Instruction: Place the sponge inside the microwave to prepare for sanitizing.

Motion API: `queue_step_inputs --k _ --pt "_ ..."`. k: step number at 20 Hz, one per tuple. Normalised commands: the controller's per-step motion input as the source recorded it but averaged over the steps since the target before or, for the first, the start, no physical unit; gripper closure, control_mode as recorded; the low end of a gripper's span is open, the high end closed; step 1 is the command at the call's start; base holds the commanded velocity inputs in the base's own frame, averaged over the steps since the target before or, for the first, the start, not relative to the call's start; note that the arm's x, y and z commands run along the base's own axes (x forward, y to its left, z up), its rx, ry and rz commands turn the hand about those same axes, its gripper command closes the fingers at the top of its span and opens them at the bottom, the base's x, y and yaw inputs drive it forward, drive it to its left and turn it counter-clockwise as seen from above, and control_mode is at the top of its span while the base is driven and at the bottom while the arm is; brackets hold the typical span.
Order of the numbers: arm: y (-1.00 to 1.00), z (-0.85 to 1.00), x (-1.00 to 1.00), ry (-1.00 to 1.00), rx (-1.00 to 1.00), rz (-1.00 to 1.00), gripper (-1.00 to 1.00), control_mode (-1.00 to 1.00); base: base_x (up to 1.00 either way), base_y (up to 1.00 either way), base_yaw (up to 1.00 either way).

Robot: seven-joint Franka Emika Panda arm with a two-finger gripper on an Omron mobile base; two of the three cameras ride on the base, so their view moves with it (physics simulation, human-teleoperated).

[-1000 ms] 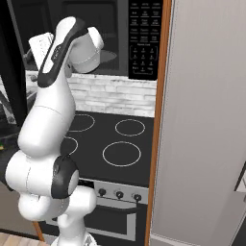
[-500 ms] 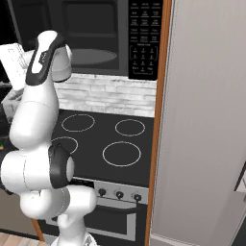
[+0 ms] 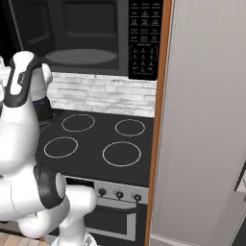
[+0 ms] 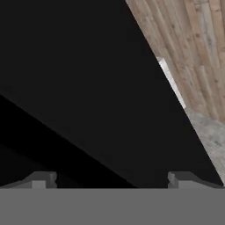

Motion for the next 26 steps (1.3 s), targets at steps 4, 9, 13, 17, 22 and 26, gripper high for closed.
queue_step_inputs --k 4,9,13,17,22,26 --pt "0.18 0.00 -0.11 -0.06 0.00 -0.15 -1.00 -1.00 0.00 0.00 0.00" --pt "-0.01 -0.09 -0.02 -0.01 -0.05 -0.15 -1.00 -1.00 0.00 0.00 0.00" --pt "-0.42 -0.16 0.09 0.00 -0.11 -0.14 -1.00 -1.00 0.00 0.00 0.00" --pt "-0.61 -0.18 0.04 0.00 -0.03 -0.10 -1.00 -1.00 0.00 0.00 0.00" --pt "-0.22 -0.21 0.00 0.00 -0.03 -0.02 -1.00 -1.00 0.00 0.00 0.00" --pt "0.01 -0.36 0.00 0.00 -0.05 0.00 -1.00 -1.00 0.00 0.00 0.00"
